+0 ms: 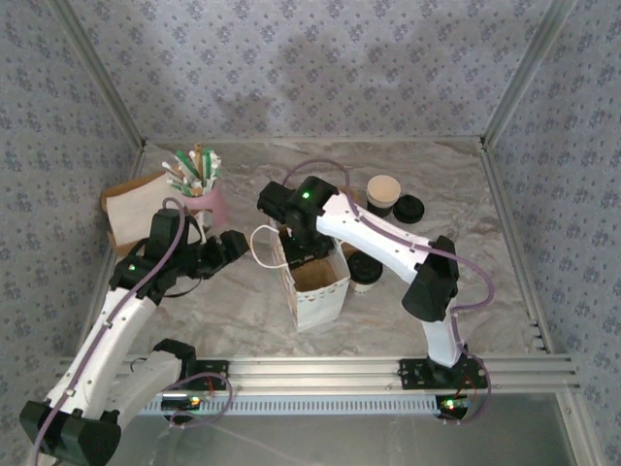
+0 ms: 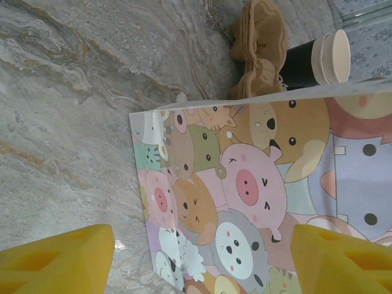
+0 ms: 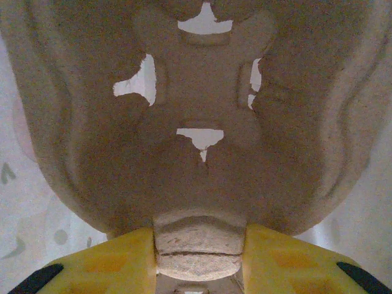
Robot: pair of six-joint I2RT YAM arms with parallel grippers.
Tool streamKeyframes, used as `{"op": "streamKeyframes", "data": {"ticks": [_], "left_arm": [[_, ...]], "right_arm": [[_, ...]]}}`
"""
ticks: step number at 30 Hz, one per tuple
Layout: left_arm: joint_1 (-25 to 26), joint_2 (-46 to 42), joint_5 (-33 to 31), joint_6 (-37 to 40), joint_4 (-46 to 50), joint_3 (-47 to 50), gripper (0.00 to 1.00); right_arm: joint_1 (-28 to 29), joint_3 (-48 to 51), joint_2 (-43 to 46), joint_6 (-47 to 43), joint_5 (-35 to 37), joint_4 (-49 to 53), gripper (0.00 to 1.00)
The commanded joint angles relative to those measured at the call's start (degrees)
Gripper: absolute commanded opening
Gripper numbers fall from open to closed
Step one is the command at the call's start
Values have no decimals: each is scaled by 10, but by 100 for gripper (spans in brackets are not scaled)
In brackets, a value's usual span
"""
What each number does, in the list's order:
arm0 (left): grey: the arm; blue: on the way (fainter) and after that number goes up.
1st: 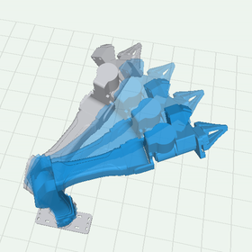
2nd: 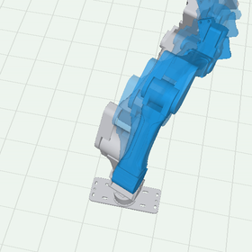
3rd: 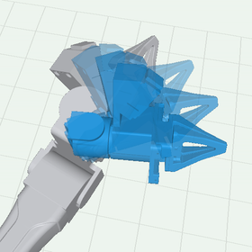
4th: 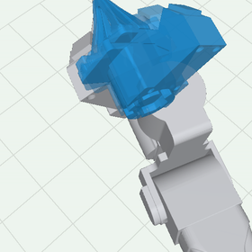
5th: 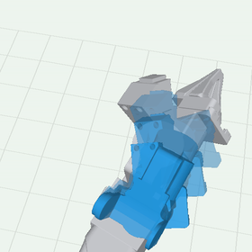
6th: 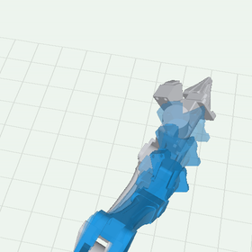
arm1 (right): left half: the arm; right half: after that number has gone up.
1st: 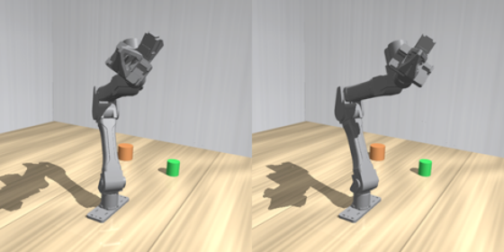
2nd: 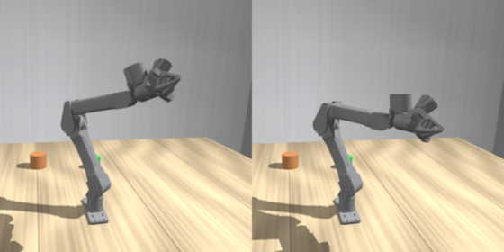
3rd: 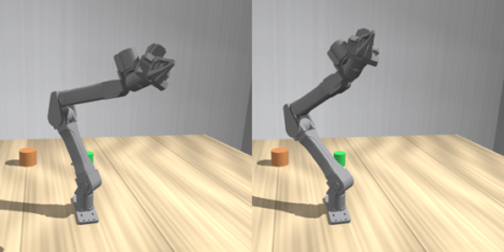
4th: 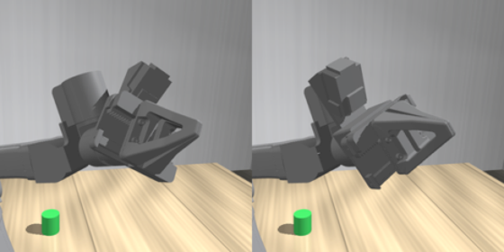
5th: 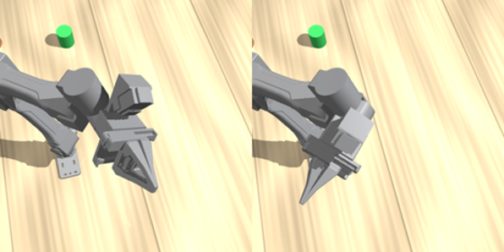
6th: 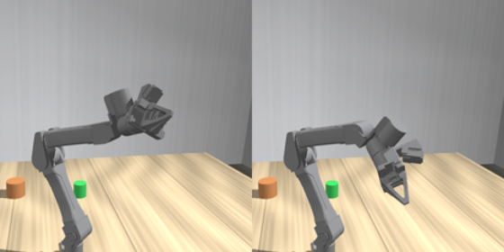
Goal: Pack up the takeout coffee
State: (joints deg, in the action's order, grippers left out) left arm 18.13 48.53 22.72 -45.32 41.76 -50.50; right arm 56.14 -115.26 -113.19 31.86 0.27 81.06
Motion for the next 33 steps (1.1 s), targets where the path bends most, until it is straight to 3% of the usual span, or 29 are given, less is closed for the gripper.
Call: {"op": "streamKeyframes", "data": {"ticks": [1, 33], "left_arm": [[3, -3, 4, 0, -12, -21, 76], [3, -12, -16, 2, 5, -18, 76]], "right_arm": [[2, 24, 16, -6, -12, -12, 39], [14, 113, 8, -7, 3, -59, 43]]}}
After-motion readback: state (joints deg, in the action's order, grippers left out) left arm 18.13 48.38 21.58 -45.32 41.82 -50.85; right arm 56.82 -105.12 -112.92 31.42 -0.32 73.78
